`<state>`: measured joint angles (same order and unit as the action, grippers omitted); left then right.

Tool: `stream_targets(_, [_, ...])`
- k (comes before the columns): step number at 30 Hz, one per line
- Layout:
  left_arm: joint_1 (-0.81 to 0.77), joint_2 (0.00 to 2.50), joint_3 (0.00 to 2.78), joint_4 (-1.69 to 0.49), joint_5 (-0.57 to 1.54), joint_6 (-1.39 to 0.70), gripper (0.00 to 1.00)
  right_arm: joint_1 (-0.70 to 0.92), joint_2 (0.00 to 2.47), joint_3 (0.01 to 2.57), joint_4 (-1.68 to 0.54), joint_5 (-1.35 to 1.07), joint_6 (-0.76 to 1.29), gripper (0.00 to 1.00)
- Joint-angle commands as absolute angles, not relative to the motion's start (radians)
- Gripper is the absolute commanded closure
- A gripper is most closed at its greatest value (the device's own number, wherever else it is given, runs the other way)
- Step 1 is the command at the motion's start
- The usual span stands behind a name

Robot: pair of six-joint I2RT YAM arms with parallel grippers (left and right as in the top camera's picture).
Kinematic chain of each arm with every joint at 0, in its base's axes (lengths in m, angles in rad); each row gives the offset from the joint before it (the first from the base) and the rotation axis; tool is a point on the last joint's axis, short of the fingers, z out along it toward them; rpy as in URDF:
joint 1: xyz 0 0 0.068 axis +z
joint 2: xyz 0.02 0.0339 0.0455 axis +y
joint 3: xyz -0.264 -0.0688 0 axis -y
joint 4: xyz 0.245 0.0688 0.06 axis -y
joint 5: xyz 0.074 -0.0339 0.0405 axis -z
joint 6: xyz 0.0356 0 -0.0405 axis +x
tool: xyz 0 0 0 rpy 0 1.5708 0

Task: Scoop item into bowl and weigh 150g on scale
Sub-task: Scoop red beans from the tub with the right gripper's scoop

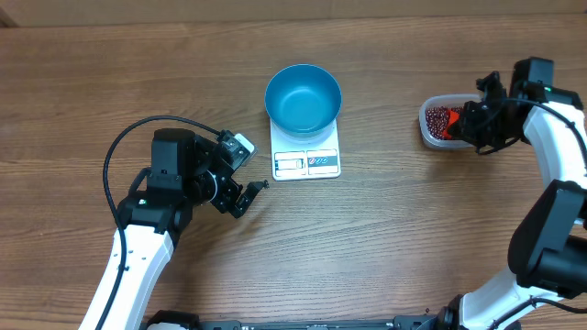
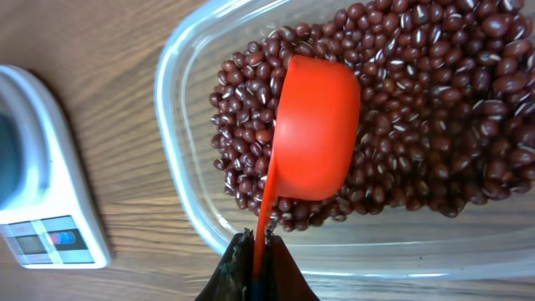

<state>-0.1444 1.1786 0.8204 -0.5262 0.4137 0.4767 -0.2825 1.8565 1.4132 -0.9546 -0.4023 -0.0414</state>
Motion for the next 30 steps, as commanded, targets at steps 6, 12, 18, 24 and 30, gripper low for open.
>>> stream_targets(6, [-0.146, 1.178, 0.820, -0.523, 0.411, 0.467, 0.00, -0.377, 1.861, 1.406, -0.955, -0.650, -0.023, 0.96])
stream_targets(12, [-0.146, 1.178, 0.820, -0.523, 0.411, 0.467, 0.00, -0.429, 1.861, 1.406, -0.967, -0.691, -0.023, 0.96])
stream_targets(18, [-0.146, 1.178, 0.820, -0.523, 0.411, 0.467, 0.00, -0.480, 1.861, 1.406, -0.996, -0.730, -0.035, 0.96])
stream_targets(24, [-0.146, 1.178, 0.820, -0.523, 0.411, 0.467, 0.01, -0.539, 1.861, 1.406, -1.034, -0.882, -0.135, 0.96])
stream_targets(30, [-0.146, 1.178, 0.820, -0.523, 0.411, 0.467, 0.00, -0.581, 1.861, 1.406, -1.085, -0.962, -0.210, 0.96])
